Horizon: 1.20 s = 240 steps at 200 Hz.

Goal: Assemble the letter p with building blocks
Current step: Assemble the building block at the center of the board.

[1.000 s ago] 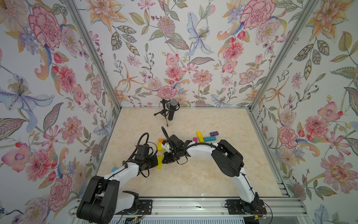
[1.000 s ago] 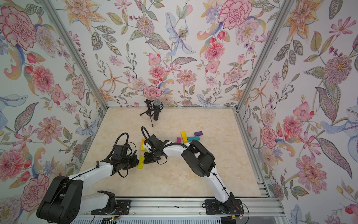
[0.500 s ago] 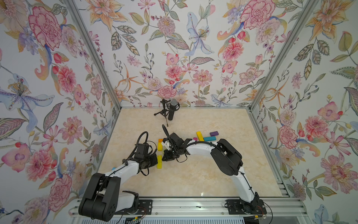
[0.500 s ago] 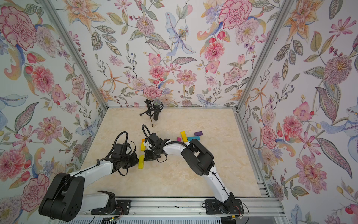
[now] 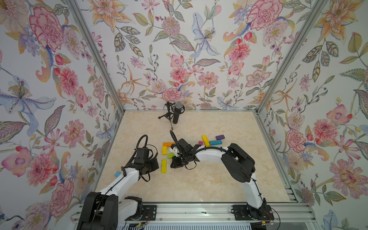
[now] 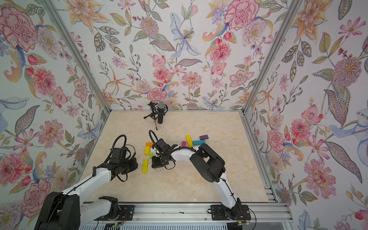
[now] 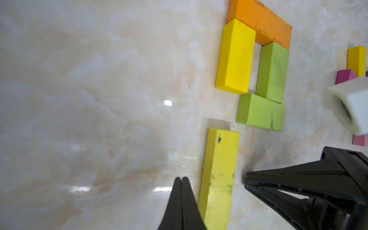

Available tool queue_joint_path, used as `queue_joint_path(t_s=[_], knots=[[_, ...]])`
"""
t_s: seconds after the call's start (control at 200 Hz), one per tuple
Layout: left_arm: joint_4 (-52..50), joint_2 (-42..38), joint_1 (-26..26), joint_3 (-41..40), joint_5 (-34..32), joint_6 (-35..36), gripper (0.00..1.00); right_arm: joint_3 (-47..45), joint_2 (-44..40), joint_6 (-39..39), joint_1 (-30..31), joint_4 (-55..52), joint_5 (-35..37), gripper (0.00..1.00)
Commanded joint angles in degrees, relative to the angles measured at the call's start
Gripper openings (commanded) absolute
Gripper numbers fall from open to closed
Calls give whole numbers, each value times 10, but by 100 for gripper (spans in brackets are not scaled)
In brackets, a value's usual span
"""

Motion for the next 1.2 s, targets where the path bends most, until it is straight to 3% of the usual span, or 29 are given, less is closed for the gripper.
queue_joint_path(t_s=[0.0, 0.27, 0.445, 0.786, 1.196], knots=[[-50, -48, -41, -19, -16, -39, 0, -18, -19, -11, 14, -26, 7, 0], [-104, -109, -116, -36, -33, -108, 0, -17, -23, -10, 22, -26, 9, 0], [-125, -145, -125, -62, -28, -122, 0, -27, -31, -8, 21, -27, 18, 0], [-53, -85, -131, -61, -39, -127, 0, -43, -57, -13, 6, -26, 31, 0], [-25, -35, -133, -53, -51, -122, 0, -97, -126, -29, -62, -27, 50, 0]])
